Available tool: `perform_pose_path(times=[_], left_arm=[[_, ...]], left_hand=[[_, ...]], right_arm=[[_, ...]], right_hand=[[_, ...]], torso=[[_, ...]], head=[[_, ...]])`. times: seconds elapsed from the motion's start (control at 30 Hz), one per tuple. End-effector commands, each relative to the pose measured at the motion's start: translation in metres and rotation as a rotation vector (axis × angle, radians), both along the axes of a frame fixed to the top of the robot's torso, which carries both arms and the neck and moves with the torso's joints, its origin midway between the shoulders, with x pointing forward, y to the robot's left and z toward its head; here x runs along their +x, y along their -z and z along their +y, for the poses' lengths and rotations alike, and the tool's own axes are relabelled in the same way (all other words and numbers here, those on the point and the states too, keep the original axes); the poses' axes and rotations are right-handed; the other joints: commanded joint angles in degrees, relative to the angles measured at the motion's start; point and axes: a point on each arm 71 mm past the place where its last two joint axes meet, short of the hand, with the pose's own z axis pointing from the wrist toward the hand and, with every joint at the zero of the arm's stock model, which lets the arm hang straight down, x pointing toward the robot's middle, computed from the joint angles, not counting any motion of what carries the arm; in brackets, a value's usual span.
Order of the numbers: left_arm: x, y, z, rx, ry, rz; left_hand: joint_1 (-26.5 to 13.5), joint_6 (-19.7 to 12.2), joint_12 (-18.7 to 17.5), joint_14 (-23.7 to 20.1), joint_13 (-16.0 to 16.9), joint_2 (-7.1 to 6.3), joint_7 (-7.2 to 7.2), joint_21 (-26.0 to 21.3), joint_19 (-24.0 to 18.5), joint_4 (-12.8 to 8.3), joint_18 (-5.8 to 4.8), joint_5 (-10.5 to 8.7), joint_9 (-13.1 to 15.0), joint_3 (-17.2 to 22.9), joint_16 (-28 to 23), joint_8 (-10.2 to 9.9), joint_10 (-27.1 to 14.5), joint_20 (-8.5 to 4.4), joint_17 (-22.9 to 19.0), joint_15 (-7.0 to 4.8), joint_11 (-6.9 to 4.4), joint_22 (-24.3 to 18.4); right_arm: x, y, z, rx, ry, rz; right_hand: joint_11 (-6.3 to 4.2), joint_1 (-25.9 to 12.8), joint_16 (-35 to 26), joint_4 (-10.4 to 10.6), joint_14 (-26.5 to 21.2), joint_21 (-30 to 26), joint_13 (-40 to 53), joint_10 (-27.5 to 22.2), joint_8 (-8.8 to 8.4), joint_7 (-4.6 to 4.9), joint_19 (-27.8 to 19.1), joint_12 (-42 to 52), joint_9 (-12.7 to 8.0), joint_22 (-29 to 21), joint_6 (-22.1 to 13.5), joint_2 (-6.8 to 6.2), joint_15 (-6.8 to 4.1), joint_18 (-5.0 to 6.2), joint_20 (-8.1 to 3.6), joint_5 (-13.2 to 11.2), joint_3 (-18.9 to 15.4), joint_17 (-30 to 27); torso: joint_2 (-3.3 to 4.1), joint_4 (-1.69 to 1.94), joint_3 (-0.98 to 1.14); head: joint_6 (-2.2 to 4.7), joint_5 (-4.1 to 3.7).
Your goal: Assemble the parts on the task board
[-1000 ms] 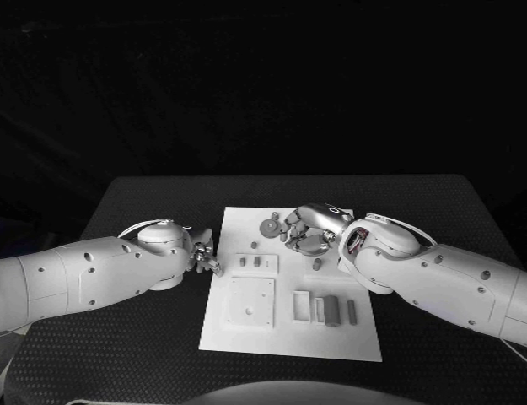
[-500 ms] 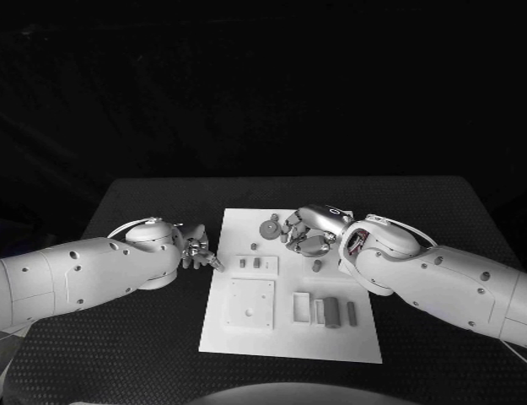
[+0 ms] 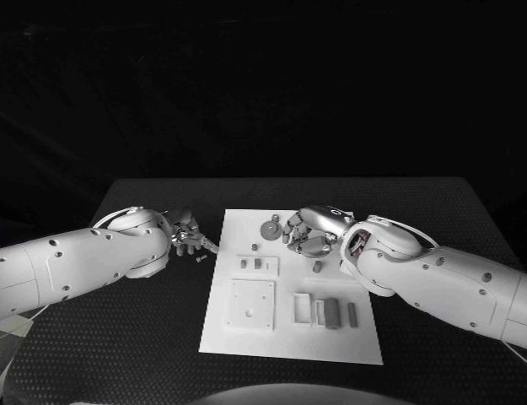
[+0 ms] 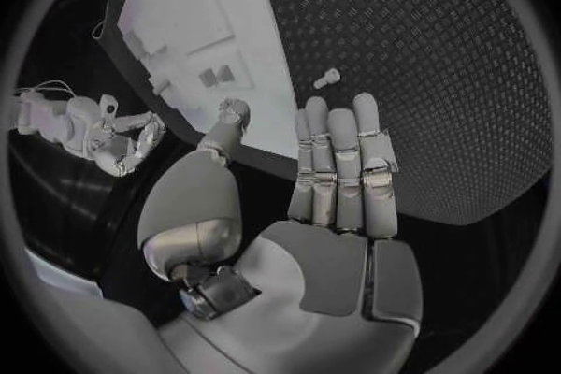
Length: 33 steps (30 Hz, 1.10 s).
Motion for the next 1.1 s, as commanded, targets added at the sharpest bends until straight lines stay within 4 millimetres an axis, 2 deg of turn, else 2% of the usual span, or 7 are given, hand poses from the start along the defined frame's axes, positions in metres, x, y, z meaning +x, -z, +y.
perform_pose_path(times=[0.03,0.17,0.27,0.37,0.63,0.87,1.1], left_arm=[[0.002,-0.001,0.008,-0.053,-0.029,-0.016],[0.004,-0.002,0.020,-0.083,-0.040,-0.045],[0.005,-0.004,0.022,-0.091,-0.021,-0.064],[0.007,-0.004,0.018,-0.071,0.036,-0.089],[0.001,0.006,0.009,-0.035,0.197,-0.188],[-0.007,0.019,0.012,0.000,0.258,-0.217],[-0.011,0.027,0.017,0.026,0.277,-0.221]], left_hand=[[1.3,-0.8,-0.3,-0.6,-0.1,0.75,0.29,-0.4,-0.7,-0.7,-0.86,-0.12,-0.1,0.2,-0.4,-0.4,-0.8,0.21,-0.3,0.30,0.34,-0.1],[5.8,-3.9,-1.6,-1.9,-0.7,4.19,2.00,-1.3,-2.1,-3.5,-0.86,-0.09,-1.4,0.7,-1.3,-3.3,-3.0,1.11,-1.2,1.32,1.45,0.0],[12.1,-5.3,-2.6,-2.0,-1.3,4.80,3.20,-1.3,-2.2,-3.4,-0.86,-0.12,-2.5,2.5,-1.2,-5.6,-3.9,1.37,-1.5,1.61,2.05,0.4],[16.7,-5.4,-4.7,-2.3,-2.5,4.48,3.87,-1.6,-2.6,-3.3,-0.86,-0.13,-3.2,3.7,-1.2,-7.4,-5.5,1.82,-1.8,2.32,3.09,0.8],[17.8,-6.6,-9.9,-5.4,-5.2,2.24,4.46,-3.6,-5.2,-2.5,-0.86,-0.11,-4.7,3.7,-2.3,-11.4,-10.1,3.39,-2.9,4.70,5.71,0.7],[18.0,-5.8,-12.8,-8.8,-7.2,1.71,4.47,-4.6,-9.8,-1.6,-0.86,-0.06,-6.2,5.0,-6.6,-13.7,-10.8,5.72,-5.1,6.55,6.90,-1.5],[18.7,-6.0,-15.8,-9.0,-9.1,1.11,4.82,-4.5,-10.6,-1.4,-0.86,-0.09,-7.3,5.4,-7.9,-15.2,-10.8,6.11,-5.6,7.01,7.22,-2.8]], right_arm=[[0.000,0.000,0.000,-0.005,-0.006,0.003],[0.000,0.000,-0.001,-0.004,-0.004,0.001],[0.000,0.000,-0.002,-0.004,-0.004,0.001],[-0.001,0.000,-0.001,-0.004,-0.005,0.001],[0.000,0.000,-0.002,0.000,-0.002,-0.002],[0.001,-0.001,-0.004,0.008,0.007,-0.007],[0.001,-0.001,-0.005,0.011,0.009,-0.010]], right_hand=[[-0.12,-0.5,-0.3,0.0,0.1,-0.2,0.1,-0.4,-0.32,-0.03,-0.2,-0.4,0.1,0.1,-0.4,0.10,0.20,0.80,-0.01,-0.1,-0.1,0.1],[-0.12,-0.5,-0.3,0.0,0.1,-0.2,0.1,-0.4,-0.32,-0.03,-0.2,-0.4,0.1,0.1,-0.4,0.10,0.20,0.80,-0.01,-0.1,-0.1,0.1],[-0.12,-0.5,-0.3,0.0,0.1,-0.3,0.1,-0.4,-0.33,-0.03,-0.2,-0.4,0.1,0.1,-0.4,0.09,0.20,0.80,-0.01,-0.1,-0.1,0.1],[-0.12,-0.5,-0.3,0.0,0.1,-0.3,0.1,-0.4,-0.33,-0.03,-0.2,-0.4,0.1,0.1,-0.4,0.09,0.20,0.80,-0.01,-0.1,-0.1,0.1],[-0.12,-0.5,-0.3,0.0,0.1,-0.3,0.1,-0.4,-0.35,-0.02,-0.2,-0.4,0.1,0.1,-0.4,0.06,0.20,0.80,-0.01,-0.1,-0.1,0.1],[-0.02,-0.4,-0.5,0.0,0.0,-0.4,0.1,-0.6,-0.53,0.08,-0.3,-0.5,0.1,0.2,-0.7,-0.01,0.26,0.80,0.02,-0.1,0.0,0.1],[0.07,-0.4,-0.6,0.0,-0.1,-0.6,0.1,-0.8,-0.69,0.18,-0.4,-0.7,0.1,0.2,-0.9,-0.07,0.31,0.80,0.06,-0.1,0.1,0.2]], torso=[[0.01,0.02,0.00],[-0.01,0.00,0.04],[-0.02,0.06,0.02],[-0.05,0.06,0.01],[0.02,-0.11,-0.03],[0.02,0.04,-0.02],[0.00,0.07,-0.05]], head=[[0.08,0.11],[0.29,0.29],[0.37,0.23],[0.31,0.36],[0.29,0.68],[0.14,0.78],[0.09,1.04]])
